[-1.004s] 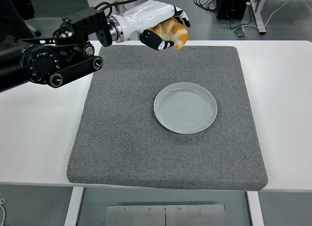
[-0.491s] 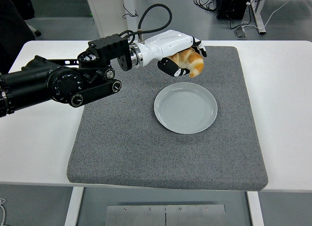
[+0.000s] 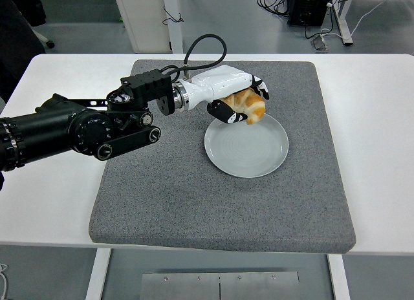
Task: Place the bread on the plate
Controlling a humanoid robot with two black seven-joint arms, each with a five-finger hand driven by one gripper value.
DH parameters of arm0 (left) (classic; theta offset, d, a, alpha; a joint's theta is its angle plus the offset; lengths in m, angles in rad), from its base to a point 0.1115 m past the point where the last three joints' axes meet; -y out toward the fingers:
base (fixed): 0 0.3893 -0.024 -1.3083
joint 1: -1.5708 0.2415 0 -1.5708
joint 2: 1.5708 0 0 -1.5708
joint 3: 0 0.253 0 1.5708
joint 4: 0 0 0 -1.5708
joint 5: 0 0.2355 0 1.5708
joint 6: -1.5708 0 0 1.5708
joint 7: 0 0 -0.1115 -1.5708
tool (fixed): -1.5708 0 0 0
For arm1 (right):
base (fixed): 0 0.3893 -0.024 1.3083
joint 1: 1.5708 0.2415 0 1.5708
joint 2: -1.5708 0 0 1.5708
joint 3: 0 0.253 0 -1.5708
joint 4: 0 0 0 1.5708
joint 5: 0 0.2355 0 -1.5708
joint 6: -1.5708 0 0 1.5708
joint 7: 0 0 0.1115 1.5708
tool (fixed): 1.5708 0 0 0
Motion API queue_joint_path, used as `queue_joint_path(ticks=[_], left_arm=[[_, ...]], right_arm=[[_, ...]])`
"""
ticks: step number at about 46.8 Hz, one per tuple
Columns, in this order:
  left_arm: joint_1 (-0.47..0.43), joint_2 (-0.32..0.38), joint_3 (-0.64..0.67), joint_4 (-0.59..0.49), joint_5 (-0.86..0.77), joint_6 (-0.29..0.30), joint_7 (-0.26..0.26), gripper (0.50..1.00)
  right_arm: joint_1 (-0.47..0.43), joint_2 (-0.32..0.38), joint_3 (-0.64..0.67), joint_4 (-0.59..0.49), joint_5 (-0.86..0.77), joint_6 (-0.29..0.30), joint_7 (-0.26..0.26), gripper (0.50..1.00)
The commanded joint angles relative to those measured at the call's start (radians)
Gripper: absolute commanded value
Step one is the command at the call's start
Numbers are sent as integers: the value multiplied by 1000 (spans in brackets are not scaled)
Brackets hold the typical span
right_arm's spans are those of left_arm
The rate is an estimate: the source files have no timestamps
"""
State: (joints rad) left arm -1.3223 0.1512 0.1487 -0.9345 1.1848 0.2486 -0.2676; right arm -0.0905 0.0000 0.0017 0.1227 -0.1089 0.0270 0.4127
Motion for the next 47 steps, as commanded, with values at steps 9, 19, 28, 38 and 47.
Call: queue_joint_path(ticks=[9,19,28,38,47], left_arm=[[29,-13,25,3,26,26,-1,634],[46,-15,51,8,27,67,-1,636],[68,-22,68,14,27,87,-2,636],[83,-32,72,16,27,92,-2,637],[91,-38,77,20,27,92,-2,642]], right_arm=[[0,0,0,0,0,1,0,1000],[0,0,0,0,0,1,0,1000],[0,0,0,0,0,-1,0,1000],[0,0,0,0,0,-1,0,1000],[0,0,0,0,0,-1,0,1000]])
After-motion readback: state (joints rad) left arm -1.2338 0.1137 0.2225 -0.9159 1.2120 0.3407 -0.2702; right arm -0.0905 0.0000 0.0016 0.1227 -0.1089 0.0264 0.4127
